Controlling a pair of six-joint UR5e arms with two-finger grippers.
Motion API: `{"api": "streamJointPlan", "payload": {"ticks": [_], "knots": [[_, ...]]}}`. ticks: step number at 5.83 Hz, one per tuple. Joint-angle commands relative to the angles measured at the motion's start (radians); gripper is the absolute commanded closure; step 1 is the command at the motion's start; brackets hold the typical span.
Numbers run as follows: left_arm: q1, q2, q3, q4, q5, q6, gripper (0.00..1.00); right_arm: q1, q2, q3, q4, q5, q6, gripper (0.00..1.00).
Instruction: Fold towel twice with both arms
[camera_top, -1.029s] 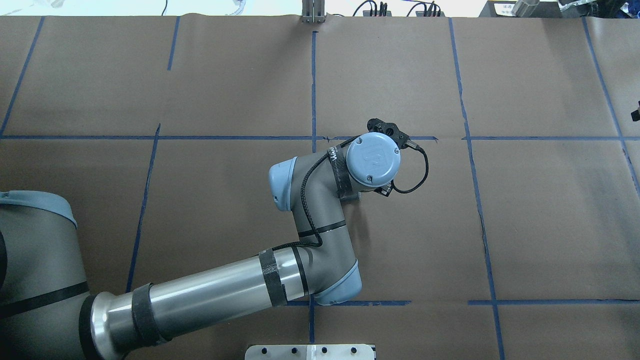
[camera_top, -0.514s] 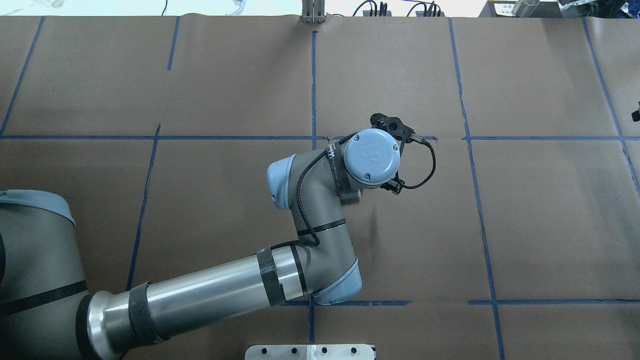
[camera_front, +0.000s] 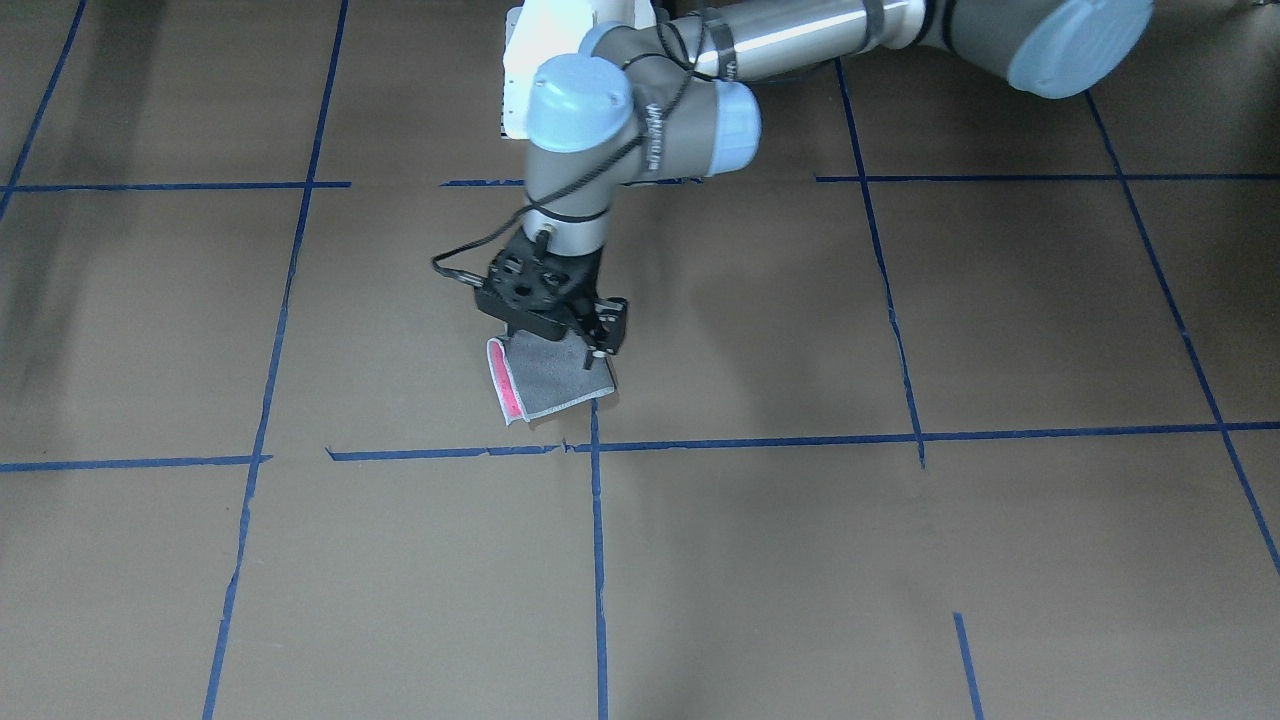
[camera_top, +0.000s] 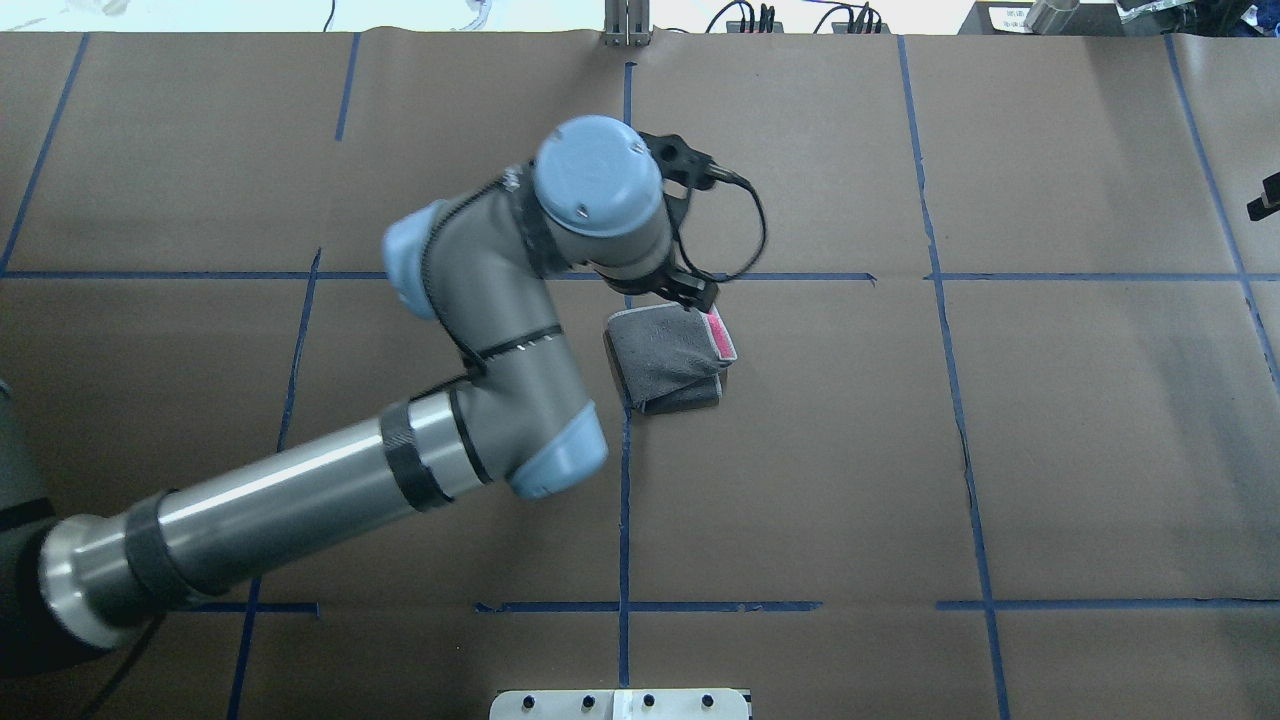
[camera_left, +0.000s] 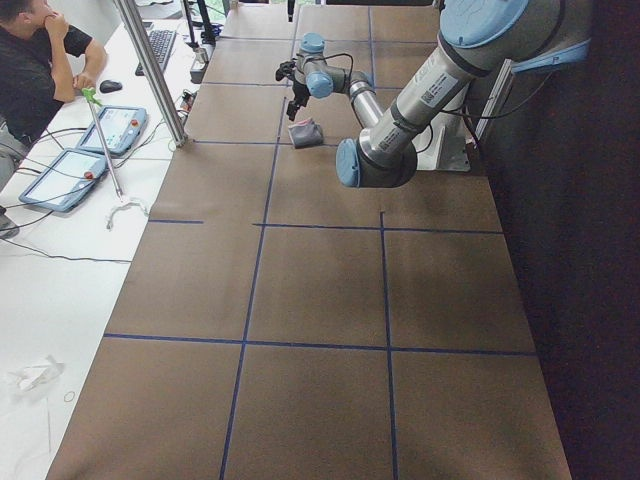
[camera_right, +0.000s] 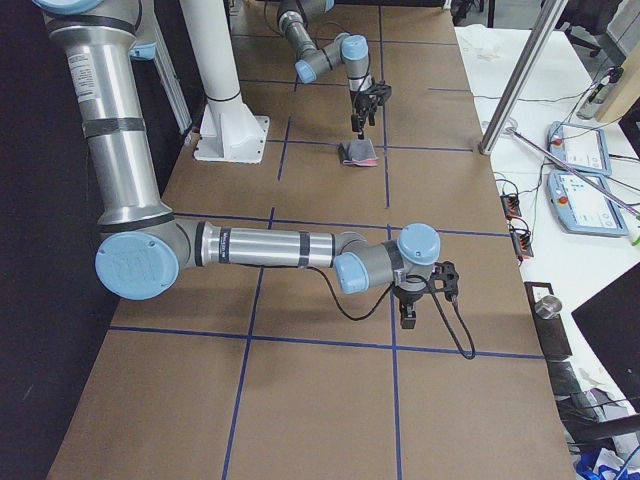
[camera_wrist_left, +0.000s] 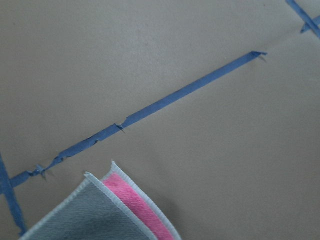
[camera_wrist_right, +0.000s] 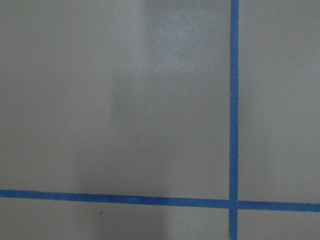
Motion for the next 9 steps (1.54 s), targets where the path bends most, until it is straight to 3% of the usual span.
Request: {"api": "streamJointPlan", "payload": {"ticks": [1, 2, 4, 5, 7, 9], "knots": [[-0.22, 0.214, -0.143, 0.018, -0.271, 0.01, 0.0, -0.004, 0.026, 0.005, -0.002, 0.004, 0.0, 0.0], [-0.335, 0.308, -0.186, 0.018, -0.402, 0.059, 0.0, -0.001, 0.029, 0.006, -0.002, 0.026, -0.002, 0.0], [-0.539, 0.482, -0.198, 0.024, -0.513, 0.34, 0.0, 0.052, 0.023, 0.002, -0.002, 0.061, -0.026, 0.0], [-0.622, 0.549, -0.195, 0.04, -0.524, 0.426, 0.0, 0.083, 0.011, 0.002, -0.021, 0.07, -0.067, 0.0], [-0.733, 0.645, -0.204, 0.189, -0.526, 0.612, 0.0, 0.126, -0.043, 0.009, -0.071, 0.073, -0.147, 0.0], [-0.837, 0.794, -0.193, 0.176, -0.525, 0.787, 0.0, 0.128, -0.056, 0.002, -0.072, 0.064, -0.147, 0.0]]}}
